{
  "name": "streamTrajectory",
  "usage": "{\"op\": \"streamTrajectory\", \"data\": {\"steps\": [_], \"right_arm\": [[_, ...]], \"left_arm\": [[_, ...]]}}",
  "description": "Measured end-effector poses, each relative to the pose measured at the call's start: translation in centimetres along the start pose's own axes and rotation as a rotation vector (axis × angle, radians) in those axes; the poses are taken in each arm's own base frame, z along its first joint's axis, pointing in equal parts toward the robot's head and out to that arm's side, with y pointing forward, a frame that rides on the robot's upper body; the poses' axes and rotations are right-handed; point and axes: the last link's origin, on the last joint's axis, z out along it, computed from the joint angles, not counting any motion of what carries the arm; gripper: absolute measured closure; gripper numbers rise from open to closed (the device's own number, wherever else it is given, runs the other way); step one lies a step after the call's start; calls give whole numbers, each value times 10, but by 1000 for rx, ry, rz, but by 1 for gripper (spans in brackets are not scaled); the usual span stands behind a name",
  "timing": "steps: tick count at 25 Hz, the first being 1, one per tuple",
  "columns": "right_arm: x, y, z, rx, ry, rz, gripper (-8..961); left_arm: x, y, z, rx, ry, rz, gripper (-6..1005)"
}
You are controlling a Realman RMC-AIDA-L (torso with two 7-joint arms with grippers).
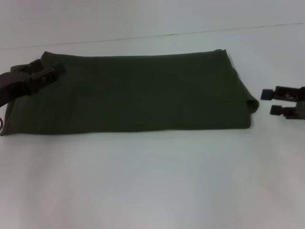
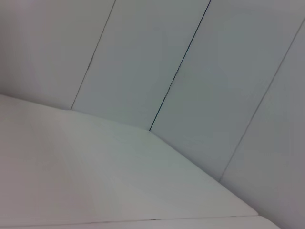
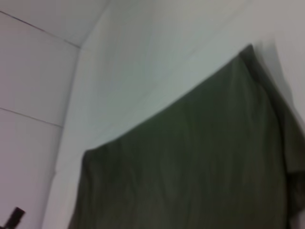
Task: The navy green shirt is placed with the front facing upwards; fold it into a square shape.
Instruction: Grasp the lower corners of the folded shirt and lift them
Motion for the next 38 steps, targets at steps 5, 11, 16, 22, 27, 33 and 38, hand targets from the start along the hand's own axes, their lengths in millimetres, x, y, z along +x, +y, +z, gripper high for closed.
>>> {"op": "streamTrajectory", "data": {"steps": [5,11,16,22,27,33,38], "right_arm": [[10,-7,16,33,46,26,104],[11,-12,18,58,36,30,119],[10,-14,22,78,22,19,132],[8,-13,33,98,18,-4,147],[6,-12,39,115,19,-17,160],[7,-12,44,119,15,-17,175],[9,-10,50,112,17,-21,188]], "left_arm": [[-1,-1,-1,5,-1,-2,98],[-1,-1,-1,8,-1,-1,99],[-1,-2,-2,9,-2,0,99],[0,-2,-2,10,0,-10,99],[0,-2,-2,11,4,-13,99],[2,-4,-4,19,16,-18,98],[3,-3,-3,17,17,-16,98]]}}
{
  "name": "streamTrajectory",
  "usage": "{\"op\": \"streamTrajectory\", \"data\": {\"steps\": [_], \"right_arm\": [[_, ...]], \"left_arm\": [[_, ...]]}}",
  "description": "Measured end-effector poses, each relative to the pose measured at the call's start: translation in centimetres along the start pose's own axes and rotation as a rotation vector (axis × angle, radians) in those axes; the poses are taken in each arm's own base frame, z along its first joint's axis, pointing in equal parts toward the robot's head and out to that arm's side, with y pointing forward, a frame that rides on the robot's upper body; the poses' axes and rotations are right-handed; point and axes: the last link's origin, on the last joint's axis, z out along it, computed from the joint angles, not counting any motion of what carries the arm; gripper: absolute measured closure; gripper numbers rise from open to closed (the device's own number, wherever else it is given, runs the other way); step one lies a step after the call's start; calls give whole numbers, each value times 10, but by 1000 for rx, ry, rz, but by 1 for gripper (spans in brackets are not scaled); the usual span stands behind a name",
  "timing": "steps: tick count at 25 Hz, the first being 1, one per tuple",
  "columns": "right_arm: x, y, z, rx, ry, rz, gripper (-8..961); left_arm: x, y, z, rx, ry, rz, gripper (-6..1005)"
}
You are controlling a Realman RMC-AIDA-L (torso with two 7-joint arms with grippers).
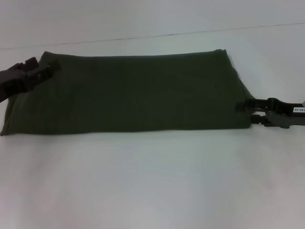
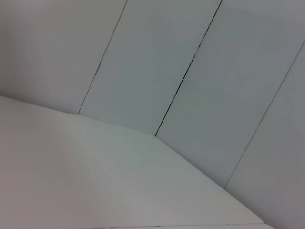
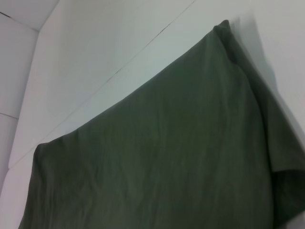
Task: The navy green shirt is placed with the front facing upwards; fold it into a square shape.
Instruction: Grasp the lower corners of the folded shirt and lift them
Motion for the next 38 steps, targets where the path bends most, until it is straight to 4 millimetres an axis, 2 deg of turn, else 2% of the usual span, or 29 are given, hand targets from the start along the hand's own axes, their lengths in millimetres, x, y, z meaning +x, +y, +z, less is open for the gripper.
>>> {"op": "streamTrajectory", "data": {"steps": [20,31,34,38], "right_arm": [[6,0,8,8,15,15,238],[7,-8,7,47,16,16,688],[6,-7,7,47,15,13,919],[5,-7,7,46,11,14,944]], "left_arm": [[2,-2,-1,15,1,9,100],[1,-5,-3,27,7,6,98],[0,-5,-3,28,3,6,98],[0,-5,-4,30,2,6,99]]}}
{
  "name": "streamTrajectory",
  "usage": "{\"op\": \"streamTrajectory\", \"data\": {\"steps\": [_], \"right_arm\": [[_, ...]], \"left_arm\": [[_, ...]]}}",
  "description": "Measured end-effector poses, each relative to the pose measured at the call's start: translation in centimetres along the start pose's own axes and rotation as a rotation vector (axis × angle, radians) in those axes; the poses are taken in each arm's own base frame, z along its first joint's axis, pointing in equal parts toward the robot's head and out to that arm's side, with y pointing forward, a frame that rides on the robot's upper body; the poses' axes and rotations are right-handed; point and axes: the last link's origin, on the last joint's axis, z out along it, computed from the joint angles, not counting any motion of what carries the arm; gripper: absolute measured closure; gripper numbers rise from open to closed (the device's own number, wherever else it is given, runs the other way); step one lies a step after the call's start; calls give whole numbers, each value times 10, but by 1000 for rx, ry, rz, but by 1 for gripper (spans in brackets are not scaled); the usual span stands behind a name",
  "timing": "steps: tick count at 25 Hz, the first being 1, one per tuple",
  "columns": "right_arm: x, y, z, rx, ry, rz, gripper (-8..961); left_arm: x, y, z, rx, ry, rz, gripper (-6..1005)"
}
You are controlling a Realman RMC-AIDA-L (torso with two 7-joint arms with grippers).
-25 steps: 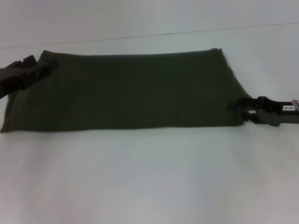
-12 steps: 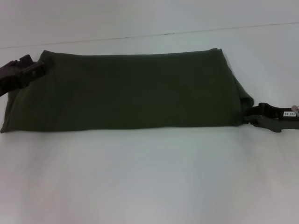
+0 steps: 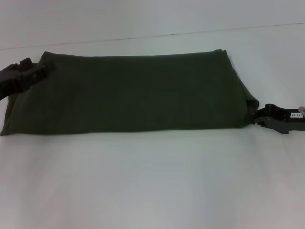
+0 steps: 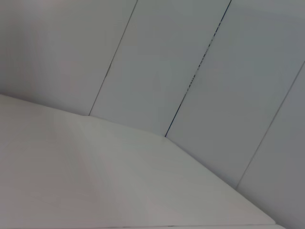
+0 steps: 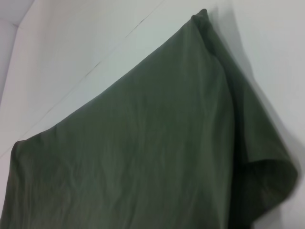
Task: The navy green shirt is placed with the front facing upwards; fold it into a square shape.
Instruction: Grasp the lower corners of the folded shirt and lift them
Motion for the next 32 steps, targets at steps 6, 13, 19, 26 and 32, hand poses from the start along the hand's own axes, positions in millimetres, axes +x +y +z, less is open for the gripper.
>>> {"op": "streamTrajectory", "data": {"steps": [6,13,19,26,32], "right_arm": [[4,-5,-4,2,-9,15,950],[5,-14,-17,2,-44,33,950],[3,-18,-26,1,-63,40,950],[0,-20,-30,7,-70,41,949],[-2,-20,-31,7,-80,42,949]], "left_arm": [[-1,-4,0,24,-2,-4,99],[-7,-13,-4,72,-84,7,100],[-13,-25,-15,128,-142,1,103],[-18,-31,-23,158,-231,7,107],[-17,-33,-33,149,-290,9,109]]}}
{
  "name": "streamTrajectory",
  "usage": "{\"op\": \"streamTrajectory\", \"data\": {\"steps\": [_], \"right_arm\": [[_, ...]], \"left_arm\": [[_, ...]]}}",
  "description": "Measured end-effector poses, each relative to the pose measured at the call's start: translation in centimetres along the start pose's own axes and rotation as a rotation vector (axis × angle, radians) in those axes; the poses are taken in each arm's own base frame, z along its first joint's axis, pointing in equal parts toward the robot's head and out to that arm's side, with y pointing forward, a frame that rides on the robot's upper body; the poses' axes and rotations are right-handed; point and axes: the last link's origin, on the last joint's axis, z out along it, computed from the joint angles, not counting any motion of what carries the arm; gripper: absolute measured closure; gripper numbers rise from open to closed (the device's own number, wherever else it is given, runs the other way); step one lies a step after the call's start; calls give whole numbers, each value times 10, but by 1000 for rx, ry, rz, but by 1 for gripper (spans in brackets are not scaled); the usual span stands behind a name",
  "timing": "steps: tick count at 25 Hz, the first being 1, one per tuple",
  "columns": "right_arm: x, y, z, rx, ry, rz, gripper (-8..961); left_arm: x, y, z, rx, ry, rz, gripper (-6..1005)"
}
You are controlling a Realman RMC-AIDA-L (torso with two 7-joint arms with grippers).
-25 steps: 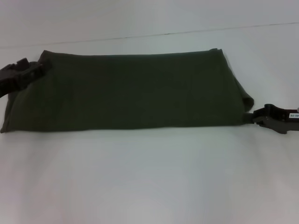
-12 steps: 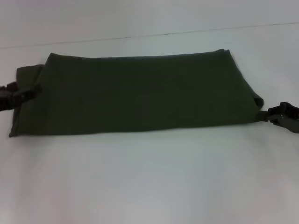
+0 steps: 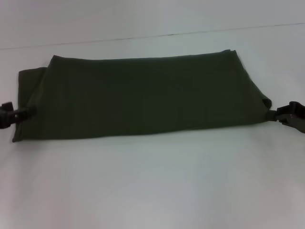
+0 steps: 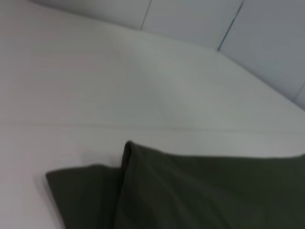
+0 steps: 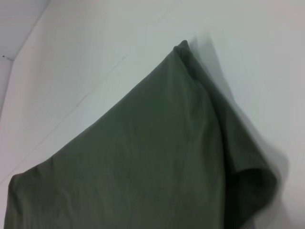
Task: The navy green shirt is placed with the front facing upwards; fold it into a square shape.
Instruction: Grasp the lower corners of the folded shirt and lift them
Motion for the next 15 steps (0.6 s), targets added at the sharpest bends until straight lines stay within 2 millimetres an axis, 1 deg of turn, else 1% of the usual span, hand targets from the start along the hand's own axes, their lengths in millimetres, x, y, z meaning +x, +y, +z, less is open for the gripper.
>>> {"op": "streamTrajectory", "data": {"steps": [8,15], "right_arm": [[-2,-1,-3,-2,-11,1,949],[-4,1,-2,-6,-9,-4,949]], "left_arm": [[-9,-5,-9,3,-106,-3,113],[-16,-6,-7,13,-152,-1,121]]}}
